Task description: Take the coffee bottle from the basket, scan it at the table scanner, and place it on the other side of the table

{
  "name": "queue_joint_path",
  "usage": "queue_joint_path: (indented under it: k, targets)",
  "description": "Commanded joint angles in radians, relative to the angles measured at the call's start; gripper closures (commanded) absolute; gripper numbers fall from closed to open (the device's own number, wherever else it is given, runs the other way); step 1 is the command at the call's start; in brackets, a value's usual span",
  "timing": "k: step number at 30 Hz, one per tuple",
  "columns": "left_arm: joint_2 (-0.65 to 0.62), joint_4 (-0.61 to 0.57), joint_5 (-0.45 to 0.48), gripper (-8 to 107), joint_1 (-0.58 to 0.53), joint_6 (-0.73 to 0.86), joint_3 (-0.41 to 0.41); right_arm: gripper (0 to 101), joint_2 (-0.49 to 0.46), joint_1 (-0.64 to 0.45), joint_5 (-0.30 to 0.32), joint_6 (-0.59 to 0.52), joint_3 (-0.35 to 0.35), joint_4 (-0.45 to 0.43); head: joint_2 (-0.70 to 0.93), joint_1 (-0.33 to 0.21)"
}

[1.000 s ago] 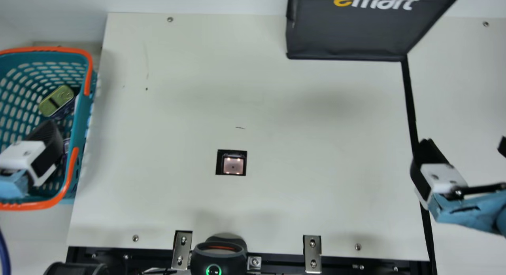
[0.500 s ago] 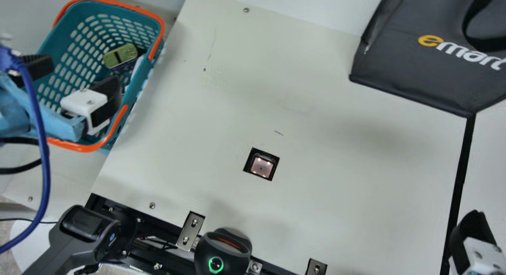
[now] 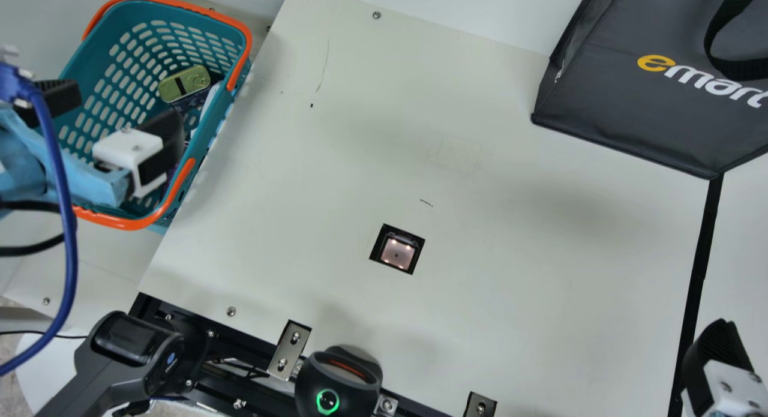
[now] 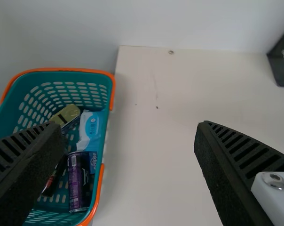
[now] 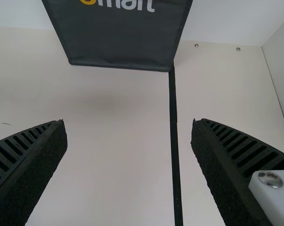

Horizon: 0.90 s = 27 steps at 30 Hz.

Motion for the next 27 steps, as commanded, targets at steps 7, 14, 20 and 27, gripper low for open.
queue_joint_path:
  k: [7, 14, 20, 27]
  targets:
    - [0.035, 0.075, -0.05, 9, 0.15, -0.123, 0.018, 6, 0.0, 0.0, 0.0, 0.0, 0.0, 0.0, 0.004, -0.029]
    - [0.072, 0.109, -0.094, 9, 0.269, -0.174, 0.039, 6, 0.0, 0.0, 0.0, 0.0, 0.0, 0.0, 0.004, -0.029]
    - [0.125, 0.08, -0.131, 9, 0.358, -0.111, 0.039, 6, 0.0, 0.0, 0.0, 0.0, 0.0, 0.0, 0.004, -0.029]
    - [0.22, -0.008, -0.16, 9, 0.464, 0.045, 0.015, 6, 0.0, 0.0, 0.0, 0.0, 0.0, 0.0, 0.004, -0.029]
